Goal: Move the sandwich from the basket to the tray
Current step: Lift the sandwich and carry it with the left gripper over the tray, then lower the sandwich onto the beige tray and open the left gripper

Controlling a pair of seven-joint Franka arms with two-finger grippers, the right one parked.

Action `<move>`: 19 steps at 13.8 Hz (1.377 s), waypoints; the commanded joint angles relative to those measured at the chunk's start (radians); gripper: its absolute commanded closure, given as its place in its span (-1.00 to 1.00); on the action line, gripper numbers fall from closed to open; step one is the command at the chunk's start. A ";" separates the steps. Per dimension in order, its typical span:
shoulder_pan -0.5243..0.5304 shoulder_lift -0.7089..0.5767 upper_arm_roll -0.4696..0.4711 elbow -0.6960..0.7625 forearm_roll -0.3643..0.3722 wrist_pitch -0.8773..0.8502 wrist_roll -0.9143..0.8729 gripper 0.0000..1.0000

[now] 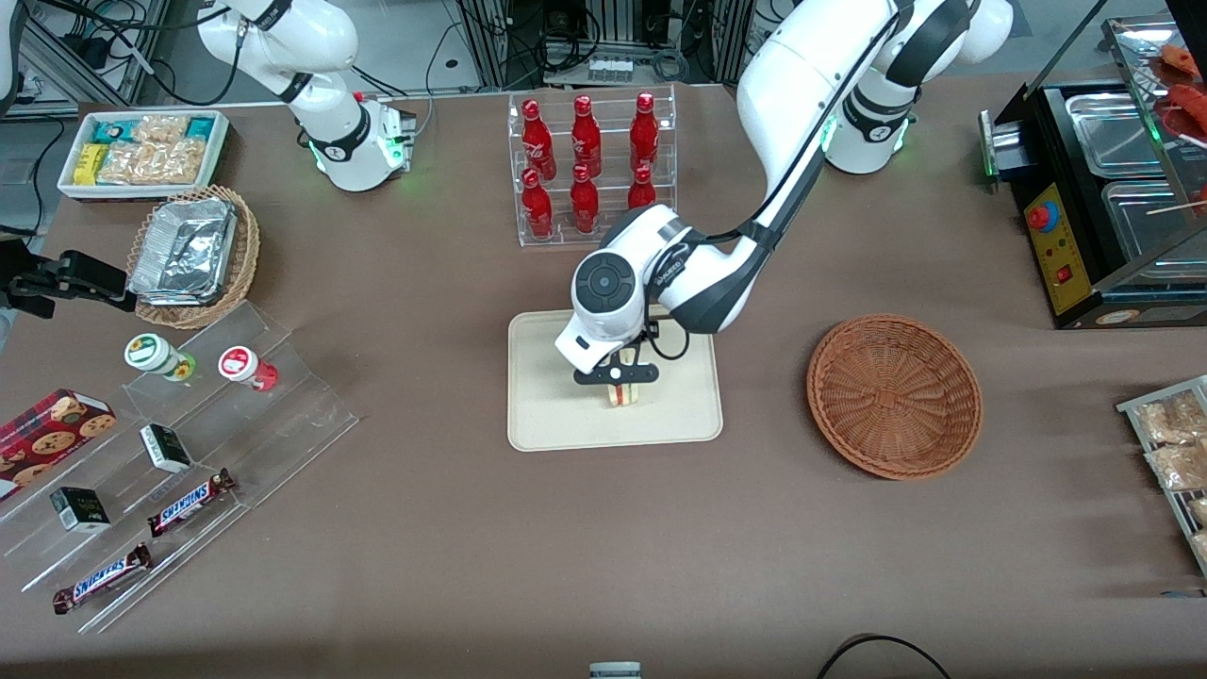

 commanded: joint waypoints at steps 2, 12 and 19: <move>-0.012 0.030 0.014 0.044 0.036 0.008 -0.007 1.00; -0.014 0.079 0.014 0.095 0.036 0.021 -0.040 1.00; -0.014 0.090 0.012 0.095 0.035 0.023 -0.102 1.00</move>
